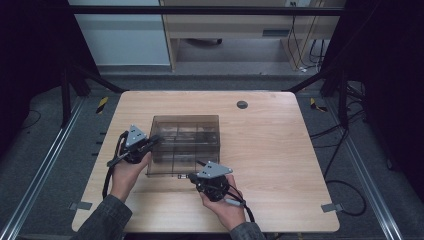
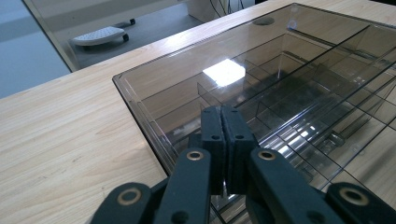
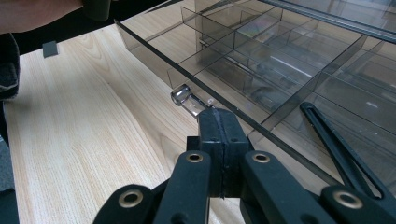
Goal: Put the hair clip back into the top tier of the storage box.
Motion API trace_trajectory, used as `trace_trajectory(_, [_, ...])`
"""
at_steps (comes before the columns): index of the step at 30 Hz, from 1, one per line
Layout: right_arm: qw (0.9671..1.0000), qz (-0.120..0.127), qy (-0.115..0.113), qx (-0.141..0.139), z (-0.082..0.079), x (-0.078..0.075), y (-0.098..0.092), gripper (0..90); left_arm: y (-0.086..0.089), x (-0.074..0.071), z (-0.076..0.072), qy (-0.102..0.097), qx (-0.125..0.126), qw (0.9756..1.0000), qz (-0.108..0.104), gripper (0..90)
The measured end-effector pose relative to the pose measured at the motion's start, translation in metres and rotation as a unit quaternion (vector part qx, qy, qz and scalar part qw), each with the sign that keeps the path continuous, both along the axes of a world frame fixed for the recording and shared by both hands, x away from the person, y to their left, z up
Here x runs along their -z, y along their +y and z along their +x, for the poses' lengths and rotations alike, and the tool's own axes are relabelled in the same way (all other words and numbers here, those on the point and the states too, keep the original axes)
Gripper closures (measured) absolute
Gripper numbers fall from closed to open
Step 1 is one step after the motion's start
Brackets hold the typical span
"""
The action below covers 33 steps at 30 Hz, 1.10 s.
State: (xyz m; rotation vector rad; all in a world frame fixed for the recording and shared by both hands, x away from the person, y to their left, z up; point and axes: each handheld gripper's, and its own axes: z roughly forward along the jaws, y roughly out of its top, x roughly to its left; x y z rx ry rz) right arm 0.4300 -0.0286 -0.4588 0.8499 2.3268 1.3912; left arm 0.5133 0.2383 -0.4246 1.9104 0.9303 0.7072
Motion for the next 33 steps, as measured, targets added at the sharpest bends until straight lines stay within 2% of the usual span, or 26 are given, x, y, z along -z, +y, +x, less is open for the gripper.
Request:
trace_trajectory(24, [0.9999, 0.009, -0.006, 0.0, 0.0054, -0.0047, 0.001, 90.0, 0.0, 0.0002, 0.0001, -0.001, 0.0, 1.0, 0.001, 88.0])
trace_trajectory(33, [0.9999, 0.007, 0.006, 0.005, 0.0046, 0.0043, -0.0024, 90.0, 0.0, 0.0002, 0.0002, -0.002, 0.0, 1.0, 0.001, 88.0])
